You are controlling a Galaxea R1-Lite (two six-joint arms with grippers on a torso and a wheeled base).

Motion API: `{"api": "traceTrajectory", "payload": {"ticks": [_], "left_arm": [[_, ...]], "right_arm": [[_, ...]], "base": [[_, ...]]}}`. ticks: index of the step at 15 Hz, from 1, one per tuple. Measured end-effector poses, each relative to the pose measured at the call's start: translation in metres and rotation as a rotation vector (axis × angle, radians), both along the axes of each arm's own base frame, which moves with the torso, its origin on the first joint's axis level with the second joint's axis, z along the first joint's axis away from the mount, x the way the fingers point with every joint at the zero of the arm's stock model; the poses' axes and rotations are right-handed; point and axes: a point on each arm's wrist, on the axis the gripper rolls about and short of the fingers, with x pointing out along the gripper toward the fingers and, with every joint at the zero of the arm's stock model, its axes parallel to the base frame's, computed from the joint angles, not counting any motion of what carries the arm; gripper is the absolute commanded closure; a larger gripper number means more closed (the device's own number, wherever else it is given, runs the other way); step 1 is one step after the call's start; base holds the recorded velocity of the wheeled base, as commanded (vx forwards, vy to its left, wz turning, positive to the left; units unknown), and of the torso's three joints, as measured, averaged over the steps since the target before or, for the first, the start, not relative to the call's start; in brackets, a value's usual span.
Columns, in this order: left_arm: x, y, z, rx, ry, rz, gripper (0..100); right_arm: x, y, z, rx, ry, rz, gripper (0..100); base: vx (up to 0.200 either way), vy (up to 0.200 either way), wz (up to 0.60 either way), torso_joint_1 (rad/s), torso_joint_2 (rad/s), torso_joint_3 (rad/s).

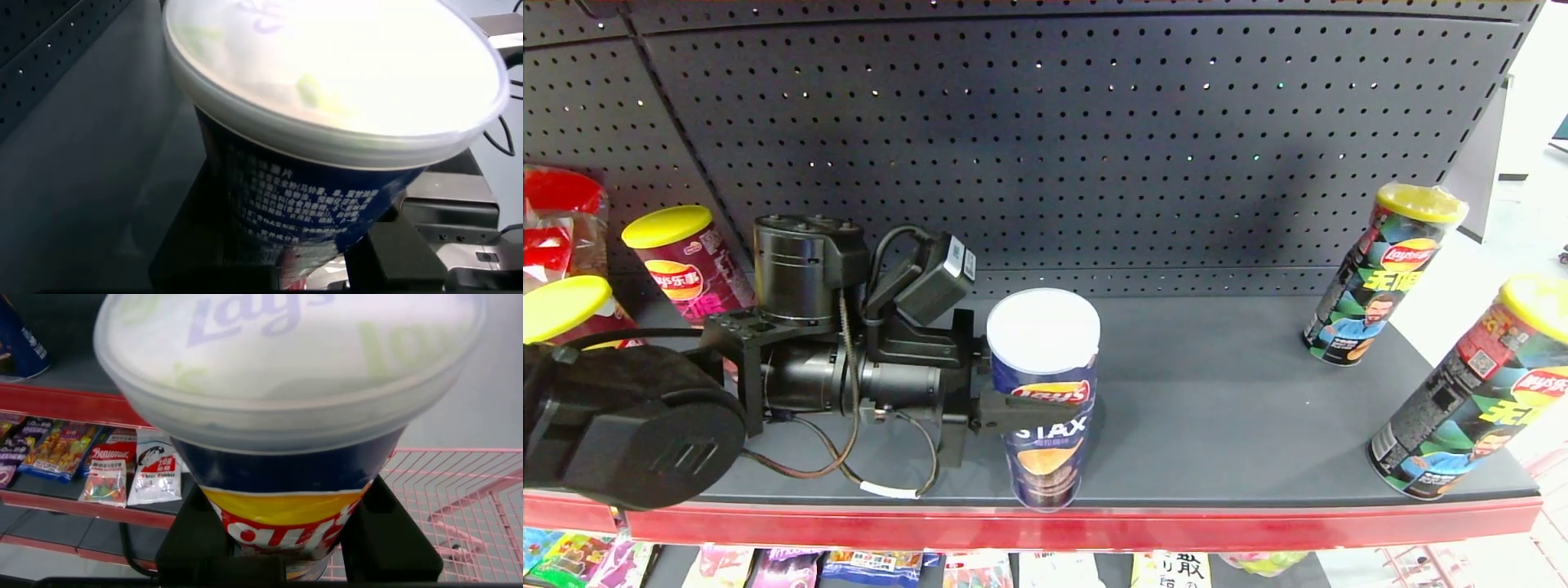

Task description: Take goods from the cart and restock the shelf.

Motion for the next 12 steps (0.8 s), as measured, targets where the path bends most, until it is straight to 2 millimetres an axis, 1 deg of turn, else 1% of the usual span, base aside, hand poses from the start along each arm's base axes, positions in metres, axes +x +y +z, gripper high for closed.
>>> {"api": "traceTrajectory", "payload": {"ticks": [3,4,9,12], "left_arm": [[-0.001,0.001,-0.003,0.007,-0.018,-0.006,100],[-0.001,0.001,-0.003,0.009,-0.024,-0.008,0],[-0.005,0.004,-0.01,0.028,-0.002,0.001,0],[-0.015,0.018,-0.014,0.04,0.027,0.028,0]], "right_arm": [[0.0,0.0,0.0,0.0,0.0,-0.001,100],[0.0,0.0,0.0,0.0,0.002,-0.001,100],[0.002,0.0,0.001,-0.001,0.009,0.016,100],[0.007,-0.002,0.008,-0.006,0.032,0.093,100]], "base": [[0.0,0.0,0.0,0.0,0.0,0.0],[0.0,0.0,0.0,0.0,0.0,0.0],[0.0,0.0,0.0,0.0,0.0,0.0],[0.0,0.0,0.0,0.0,0.0,0.0]]}}
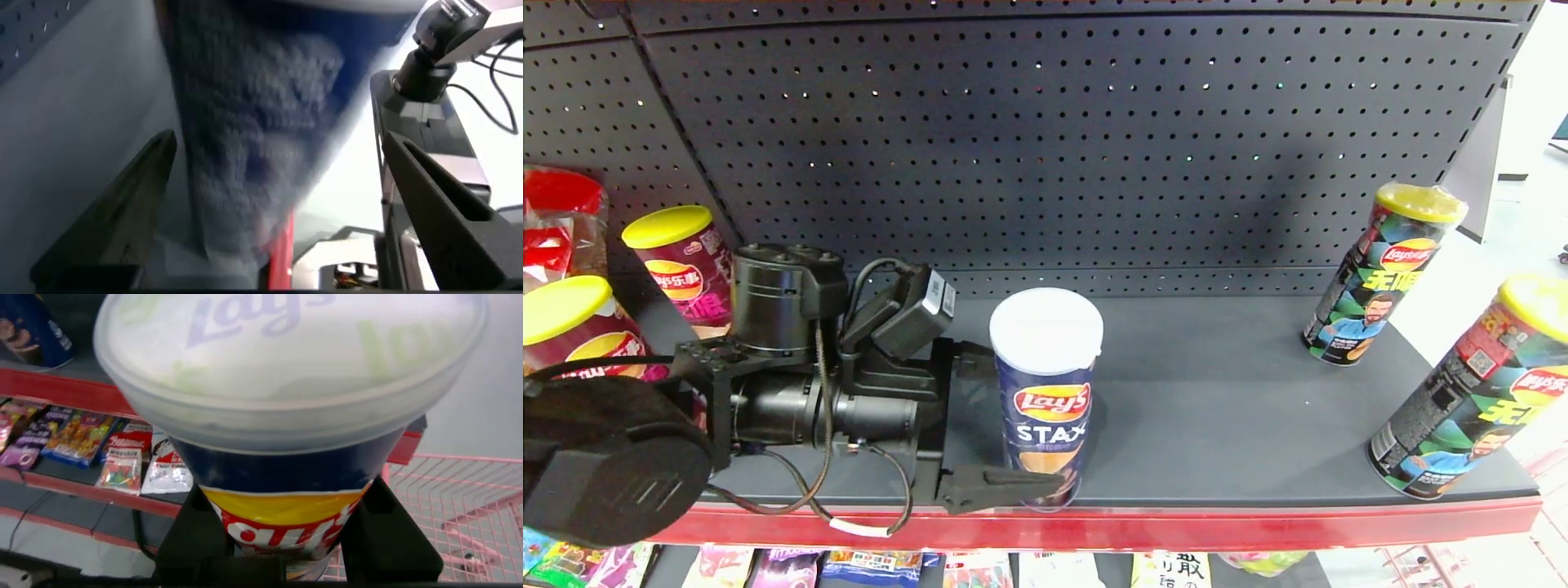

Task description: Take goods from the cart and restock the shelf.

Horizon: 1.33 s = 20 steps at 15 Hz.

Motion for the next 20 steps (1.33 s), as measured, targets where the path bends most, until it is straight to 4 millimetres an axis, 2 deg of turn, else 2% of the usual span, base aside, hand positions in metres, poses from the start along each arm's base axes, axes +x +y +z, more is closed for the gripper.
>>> {"api": "traceTrajectory", "payload": {"ticks": [2,6,10,12,16,20], "left_arm": [[-0.009,0.013,-0.002,0.005,0.012,0.026,0],[-0.049,0.048,-0.005,0.004,0.077,0.105,0],[-0.095,0.074,-0.004,-0.025,0.122,0.224,0],[-0.112,0.083,-0.005,-0.037,0.118,0.282,0],[-0.126,0.09,-0.001,-0.064,0.075,0.292,0],[-0.128,0.091,0.0,-0.071,0.061,0.296,0]], "right_arm": [[0.005,-0.001,0.009,-0.004,0.02,0.072,100],[0.026,0.005,0.039,-0.014,0.084,0.265,100],[0.064,0.025,0.073,-0.001,0.081,0.373,100],[0.085,0.037,0.09,0.003,0.088,0.414,100],[0.121,0.057,0.121,-0.004,0.099,0.449,100],[0.142,0.074,0.134,-0.013,0.115,0.489,100]], "base": [[0.0,0.0,0.0,0.0,0.0,0.0],[0.0,0.0,0.0,0.0,0.0,0.0],[0.0,0.0,0.0,0.0,0.0,0.0],[0.0,0.0,0.0,0.0,0.0,0.0],[0.0,0.0,0.0,0.0,0.0,0.0],[0.0,0.0,0.0,0.0,0.0,0.0]]}}
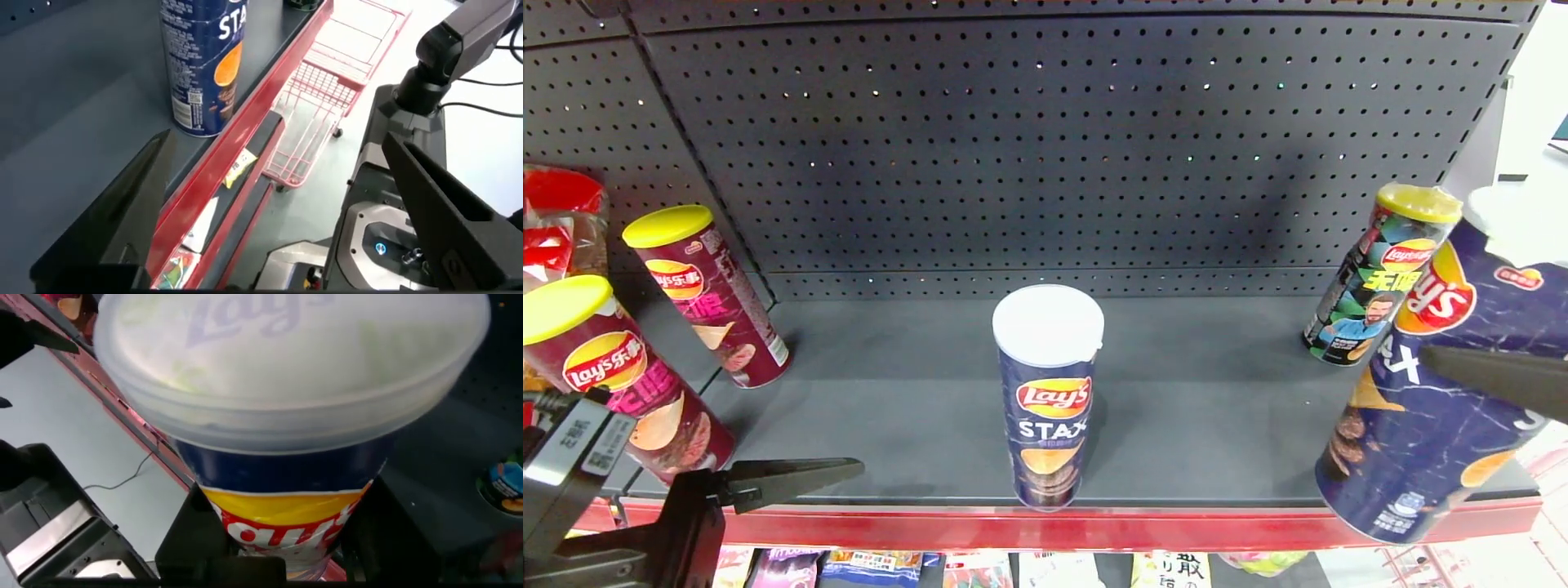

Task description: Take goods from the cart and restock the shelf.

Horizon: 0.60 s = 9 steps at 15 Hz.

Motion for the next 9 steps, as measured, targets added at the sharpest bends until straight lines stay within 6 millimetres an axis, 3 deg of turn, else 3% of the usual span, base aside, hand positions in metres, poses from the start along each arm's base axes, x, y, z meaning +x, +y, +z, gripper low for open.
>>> {"api": "traceTrajectory", "payload": {"ticks": [5,9], "left_arm": [[-0.002,0.001,-0.003,0.003,0.006,0.001,0],[-0.009,0.004,-0.008,0.009,0.007,0.024,0]], "right_arm": [[0.018,0.018,0.007,-0.015,0.013,0.026,100],[0.043,0.038,0.01,0.017,-0.037,0.039,100]], "base": [[0.0,0.0,0.0,0.0,0.0,0.0],[0.0,0.0,0.0,0.0,0.0,0.0]]}}
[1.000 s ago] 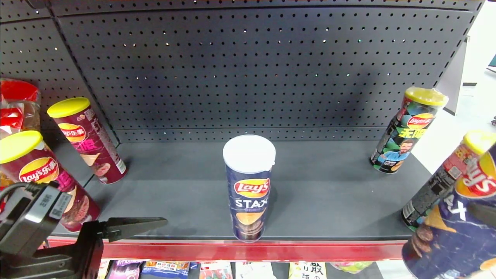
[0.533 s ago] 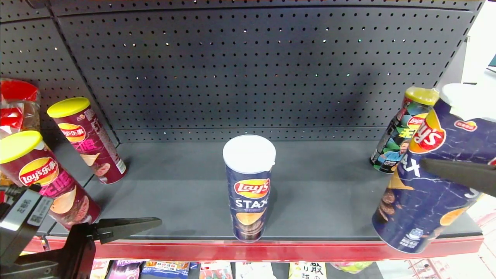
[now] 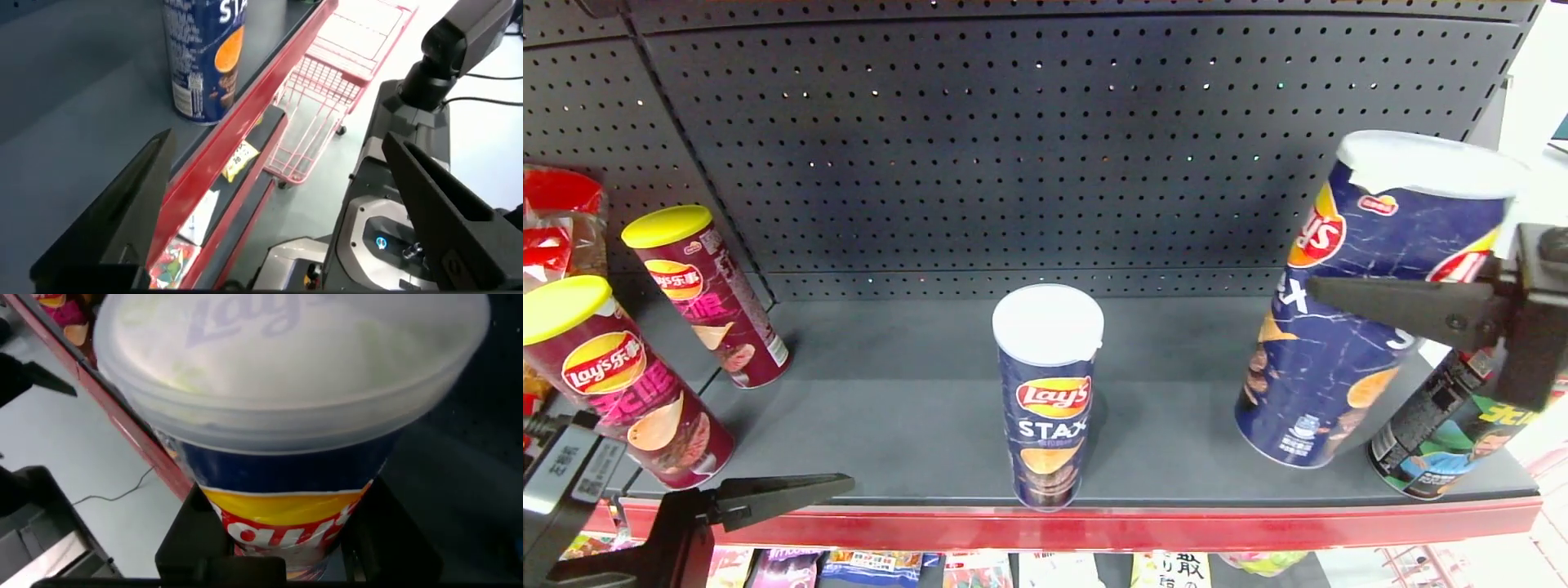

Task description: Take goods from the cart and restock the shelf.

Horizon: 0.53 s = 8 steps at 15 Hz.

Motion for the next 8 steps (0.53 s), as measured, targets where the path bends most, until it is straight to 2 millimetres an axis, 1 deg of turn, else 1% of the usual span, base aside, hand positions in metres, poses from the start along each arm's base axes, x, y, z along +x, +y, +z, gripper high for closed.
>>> {"api": "traceTrajectory", "payload": {"ticks": [4,8], "left_arm": [[-0.009,0.004,-0.001,0.005,-0.003,0.025,0],[-0.024,0.012,-0.006,0.034,0.039,0.055,0]], "right_arm": [[0.034,0.025,-0.003,-0.007,0.01,0.01,100],[0.068,0.053,-0.004,0.007,-0.006,0.032,100]], "base": [[0.0,0.0,0.0,0.0,0.0,0.0],[0.0,0.0,0.0,0.0,0.0,0.0]]}}
